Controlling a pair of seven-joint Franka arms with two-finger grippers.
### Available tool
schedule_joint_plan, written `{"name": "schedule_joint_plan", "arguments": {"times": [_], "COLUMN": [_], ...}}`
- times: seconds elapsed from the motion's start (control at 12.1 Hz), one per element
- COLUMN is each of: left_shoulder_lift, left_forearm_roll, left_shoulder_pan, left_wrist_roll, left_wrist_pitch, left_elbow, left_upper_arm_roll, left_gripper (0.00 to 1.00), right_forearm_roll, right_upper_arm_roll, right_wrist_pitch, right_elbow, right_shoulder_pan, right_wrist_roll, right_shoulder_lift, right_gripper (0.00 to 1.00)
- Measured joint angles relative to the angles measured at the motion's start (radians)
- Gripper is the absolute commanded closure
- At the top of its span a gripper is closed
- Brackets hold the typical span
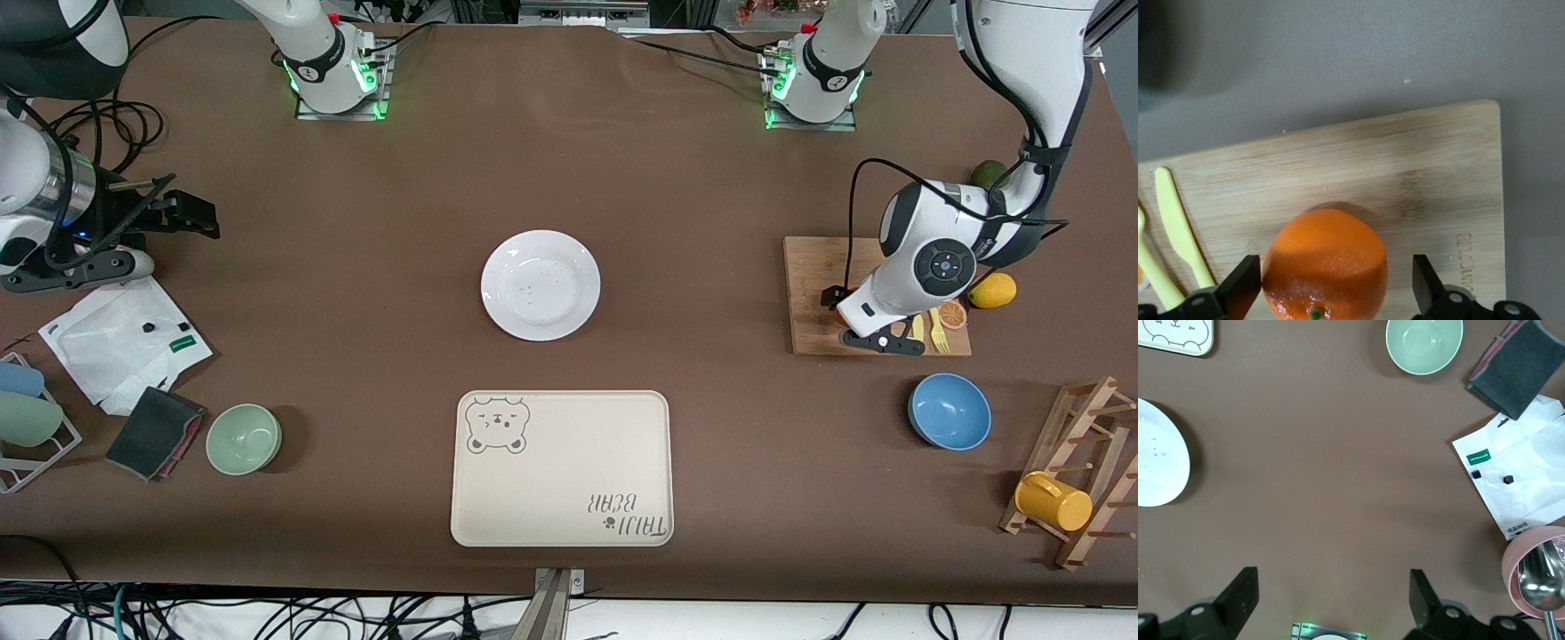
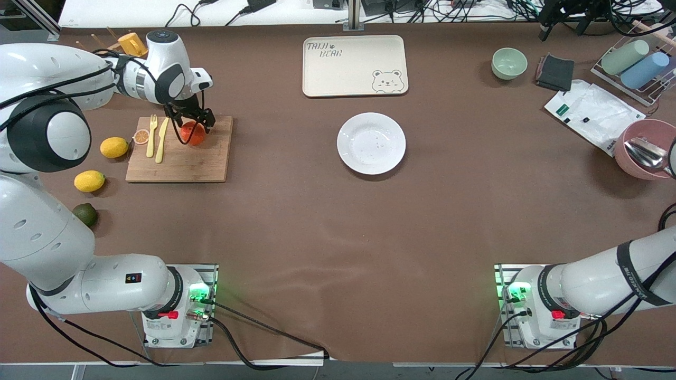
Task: Place orange and plate with both arms
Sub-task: 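Close the left gripper on the orange and lift it, then carry the orange to the white plate and release it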
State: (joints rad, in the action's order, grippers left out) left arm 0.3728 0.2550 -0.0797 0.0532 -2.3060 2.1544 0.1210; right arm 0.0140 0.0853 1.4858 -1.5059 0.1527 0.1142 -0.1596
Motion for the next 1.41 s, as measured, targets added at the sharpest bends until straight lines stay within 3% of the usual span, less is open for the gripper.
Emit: {"name": "schedule_joint_plan", "arguments": {"times": [0.08,0.17,0.25,0.33,0.5,0.74,1.08,1.41], "left_shoulder_lift": [0.0,0.0,0.0,0.001,-0.001,-0.01,-0.045,-0.007], "left_forearm_roll": [0.0,0.0,0.0,0.0,0.0,0.0,-0.089,-0.213], "left_shoulder_pan": [0.0,0.0,0.0,0.0,0.0,0.004,0.032,0.22], "left_wrist_roll": [0.0,0.0,-0.001,-0.001,-0.001,-0.001,0.101,0.429], "left_wrist_pitch": [-0.006,-0.008,-0.009,-0.009,-0.01,0.033,0.333,0.37], "left_elbow": [0.006,0.011,0.015,0.018,0.019,-0.012,-0.256,-0.384], "left_upper_arm_roll": [0.0,0.0,0.0,0.0,0.001,0.028,0.205,0.238], "left_gripper": [0.02,0.14,0.41,0.58,0.68,0.72,0.72,0.71], "right_forearm_roll": [0.0,0.0,0.0,0.0,0.0,0.0,0.0,0.0], "right_upper_arm_roll": [0.0,0.0,0.0,0.0,0.0,0.001,0.001,0.001], "right_wrist_pitch": [0.0,0.0,0.0,0.0,0.0,0.001,0.001,0.001], "right_elbow": [0.0,0.0,0.0,0.0,0.0,0.0,0.0,-0.001], "right_shoulder_pan": [0.0,0.001,0.001,0.001,0.003,0.004,0.004,0.004], "right_wrist_roll": [0.0,0.0,0.0,0.0,0.0,0.0,0.0,0.0], "right_shoulder_lift": [-0.001,-0.002,-0.002,-0.002,-0.002,-0.002,-0.003,-0.005], "right_gripper": [0.0,0.0,0.0,0.0,0.0,0.0,0.0,0.0]}}
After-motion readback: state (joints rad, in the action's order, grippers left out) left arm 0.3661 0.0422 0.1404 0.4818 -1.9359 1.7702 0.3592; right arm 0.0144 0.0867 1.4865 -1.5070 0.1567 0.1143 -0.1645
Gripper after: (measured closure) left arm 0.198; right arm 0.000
